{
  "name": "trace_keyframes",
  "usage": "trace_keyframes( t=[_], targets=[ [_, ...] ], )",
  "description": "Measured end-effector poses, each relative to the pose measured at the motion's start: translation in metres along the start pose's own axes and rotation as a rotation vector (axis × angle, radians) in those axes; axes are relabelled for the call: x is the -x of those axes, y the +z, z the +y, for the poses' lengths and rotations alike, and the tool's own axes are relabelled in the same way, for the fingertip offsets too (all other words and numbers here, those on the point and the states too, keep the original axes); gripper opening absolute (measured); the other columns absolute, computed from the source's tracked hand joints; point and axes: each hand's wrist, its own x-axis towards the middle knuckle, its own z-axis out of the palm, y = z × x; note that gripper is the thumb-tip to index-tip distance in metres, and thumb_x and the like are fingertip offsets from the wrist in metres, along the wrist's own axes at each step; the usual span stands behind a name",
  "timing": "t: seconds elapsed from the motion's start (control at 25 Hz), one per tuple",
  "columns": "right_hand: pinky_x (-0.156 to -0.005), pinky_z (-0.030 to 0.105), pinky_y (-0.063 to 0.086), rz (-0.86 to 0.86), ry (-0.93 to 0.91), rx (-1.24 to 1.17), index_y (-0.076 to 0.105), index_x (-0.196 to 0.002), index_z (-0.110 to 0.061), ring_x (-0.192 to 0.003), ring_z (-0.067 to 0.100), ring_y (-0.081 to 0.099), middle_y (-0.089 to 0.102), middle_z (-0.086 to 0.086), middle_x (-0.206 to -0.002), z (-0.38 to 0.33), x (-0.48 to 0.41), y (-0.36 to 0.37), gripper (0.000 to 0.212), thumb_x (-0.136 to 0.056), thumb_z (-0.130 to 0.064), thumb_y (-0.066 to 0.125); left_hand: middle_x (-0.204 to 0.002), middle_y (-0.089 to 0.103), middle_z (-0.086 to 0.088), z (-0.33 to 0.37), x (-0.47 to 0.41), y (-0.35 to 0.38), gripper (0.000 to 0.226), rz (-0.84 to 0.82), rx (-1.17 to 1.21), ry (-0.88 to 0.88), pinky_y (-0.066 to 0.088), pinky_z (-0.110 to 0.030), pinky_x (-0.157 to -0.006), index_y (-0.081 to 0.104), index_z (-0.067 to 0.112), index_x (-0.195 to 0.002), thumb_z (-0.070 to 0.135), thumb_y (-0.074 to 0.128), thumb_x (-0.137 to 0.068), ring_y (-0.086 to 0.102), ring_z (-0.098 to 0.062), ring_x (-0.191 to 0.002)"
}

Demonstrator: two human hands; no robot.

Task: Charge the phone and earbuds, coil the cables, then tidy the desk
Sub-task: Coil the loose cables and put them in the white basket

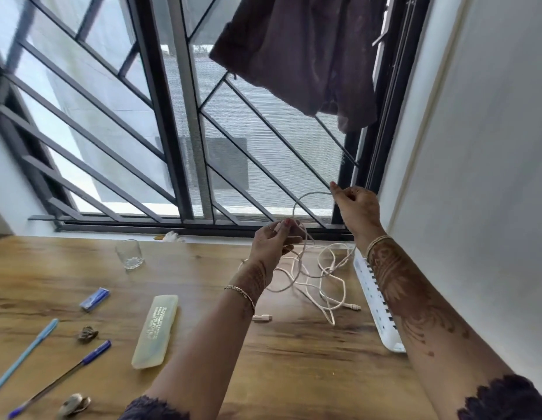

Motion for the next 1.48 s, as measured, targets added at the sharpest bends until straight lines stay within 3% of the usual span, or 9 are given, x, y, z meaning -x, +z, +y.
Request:
trace_keyframes(
  t=[0.4, 0.6, 0.72, 0.84, 0.96, 1.08, 1.2, 1.28, 1.48],
  targets=[
    [-0.07, 0.029, 0.043, -0.214, 0.017, 0.486, 0.063, -0.068, -0.014, -0.086, 0.029, 0.065, 0.068, 0.011, -0.079, 0.037, 0.011, 0.031, 0.037, -0.084, -0.047, 0.066, -0.08, 0.073, 0.01, 0.016, 0.009, -0.051, 0.034, 0.078, 0.204, -0.147, 0.033, -0.03, -0.071, 0.067, 0.024, -0.076, 0.032, 0.04, -0.094, 0.062, -0.005, -0.075],
    [-0.053, 0.022, 0.035, -0.565, 0.01, 0.571, 0.076, -0.078, -0.018, -0.063, 0.009, 0.055, 0.062, -0.005, -0.067, 0.04, 0.021, 0.032, 0.023, -0.086, -0.037, 0.068, -0.097, 0.074, 0.003, 0.018, 0.003, -0.053, 0.033, -0.022, 0.453, -0.13, 0.04, -0.026, -0.075, 0.072, 0.019, -0.091, 0.024, 0.039, -0.093, 0.065, -0.012, -0.087],
    [-0.059, 0.024, 0.036, -0.733, 0.084, 0.487, 0.077, -0.088, -0.016, -0.064, 0.012, 0.049, 0.061, 0.0, -0.076, 0.039, 0.028, 0.033, 0.021, -0.091, -0.03, 0.063, -0.105, 0.073, -0.001, 0.015, 0.001, -0.05, 0.035, -0.081, 0.49, -0.142, 0.044, -0.029, -0.085, 0.07, 0.013, -0.1, 0.021, 0.037, -0.093, 0.064, -0.016, -0.095],
    [-0.047, 0.023, 0.031, -0.826, 0.21, 0.377, 0.07, -0.097, -0.015, -0.053, 0.01, 0.042, 0.061, 0.004, -0.079, 0.037, 0.035, 0.031, 0.013, -0.095, -0.019, 0.058, -0.111, 0.071, -0.006, 0.012, 0.001, -0.045, 0.037, -0.152, 0.541, -0.159, 0.044, -0.032, -0.095, 0.065, 0.007, -0.109, 0.016, 0.033, -0.093, 0.065, -0.02, -0.101],
    [-0.05, 0.019, 0.04, -0.925, 0.328, 0.239, 0.051, -0.12, -0.029, -0.067, 0.011, 0.055, 0.066, 0.006, -0.103, 0.035, 0.043, 0.031, 0.04, -0.093, -0.001, 0.048, -0.116, 0.069, -0.011, 0.012, 0.001, -0.041, 0.039, -0.187, 0.598, -0.194, 0.043, -0.034, -0.1, 0.058, 0.003, -0.116, 0.012, 0.028, -0.093, 0.067, -0.023, -0.103],
    [-0.063, 0.013, 0.043, -0.859, 0.303, 0.037, 0.056, -0.117, -0.032, -0.087, 0.006, 0.055, 0.063, -0.002, -0.111, 0.036, 0.046, 0.034, 0.045, -0.088, 0.003, 0.055, -0.114, 0.07, -0.007, 0.011, 0.001, -0.041, 0.038, -0.182, 0.569, -0.222, 0.046, -0.032, -0.093, 0.056, 0.006, -0.116, 0.013, 0.026, -0.094, 0.068, -0.021, -0.102],
    [-0.069, 0.004, 0.046, -0.733, 0.259, -0.205, 0.068, -0.107, -0.013, -0.094, 0.006, 0.062, 0.07, 0.001, -0.105, 0.03, 0.048, 0.038, 0.022, -0.09, -0.002, 0.06, -0.114, 0.071, -0.005, 0.011, 0.003, -0.043, 0.035, -0.157, 0.555, -0.255, 0.053, -0.031, -0.081, 0.056, 0.009, -0.116, 0.013, 0.028, -0.094, 0.07, -0.019, -0.099],
    [-0.083, 0.011, 0.049, -0.674, 0.218, -0.288, 0.069, -0.108, -0.001, -0.098, 0.013, 0.066, 0.072, 0.01, -0.107, 0.029, 0.046, 0.039, 0.02, -0.091, -0.003, 0.058, -0.109, 0.072, -0.006, 0.011, 0.003, -0.044, 0.032, -0.111, 0.588, -0.248, 0.055, -0.029, -0.077, 0.054, 0.008, -0.114, 0.012, 0.028, -0.095, 0.071, -0.019, -0.093],
    [-0.064, 0.026, 0.054, -0.568, 0.363, -0.559, 0.065, -0.1, 0.007, -0.062, 0.017, 0.055, 0.062, 0.011, -0.074, 0.03, 0.045, 0.039, 0.022, -0.092, 0.002, 0.045, -0.109, 0.07, -0.01, 0.016, 0.003, -0.053, 0.029, 0.037, 0.68, -0.188, 0.055, -0.034, -0.082, 0.052, 0.006, -0.112, 0.011, 0.027, -0.098, 0.069, -0.023, -0.091]
  ],
)
